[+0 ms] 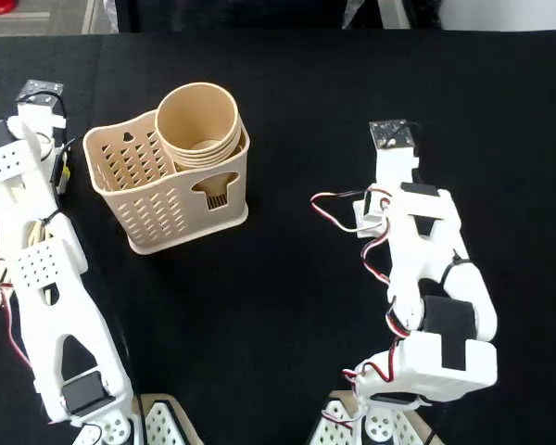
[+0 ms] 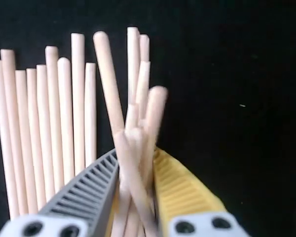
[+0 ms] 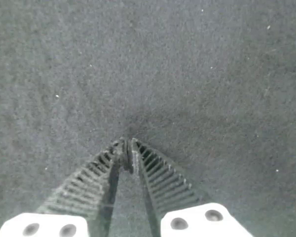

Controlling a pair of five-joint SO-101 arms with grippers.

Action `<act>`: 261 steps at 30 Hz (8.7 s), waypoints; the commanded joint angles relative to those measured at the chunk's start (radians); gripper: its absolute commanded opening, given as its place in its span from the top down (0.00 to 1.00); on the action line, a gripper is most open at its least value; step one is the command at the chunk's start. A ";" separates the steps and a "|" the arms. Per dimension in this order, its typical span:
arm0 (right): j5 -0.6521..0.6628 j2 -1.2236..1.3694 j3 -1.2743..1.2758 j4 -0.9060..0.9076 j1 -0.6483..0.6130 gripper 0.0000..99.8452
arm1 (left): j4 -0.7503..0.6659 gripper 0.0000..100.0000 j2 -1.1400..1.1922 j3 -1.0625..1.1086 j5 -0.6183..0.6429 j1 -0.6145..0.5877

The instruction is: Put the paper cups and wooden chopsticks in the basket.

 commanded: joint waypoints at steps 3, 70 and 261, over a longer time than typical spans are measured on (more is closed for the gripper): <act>0.002 -0.007 -0.021 -0.012 0.009 0.99 | 0.011 0.97 -0.031 -0.005 0.081 -0.019; 0.002 -0.010 -0.007 -0.014 0.008 0.99 | 0.011 0.97 -1.208 -0.007 0.833 0.381; 0.003 -0.012 -0.007 -0.026 0.008 0.99 | -0.908 0.97 -2.134 1.623 0.666 0.398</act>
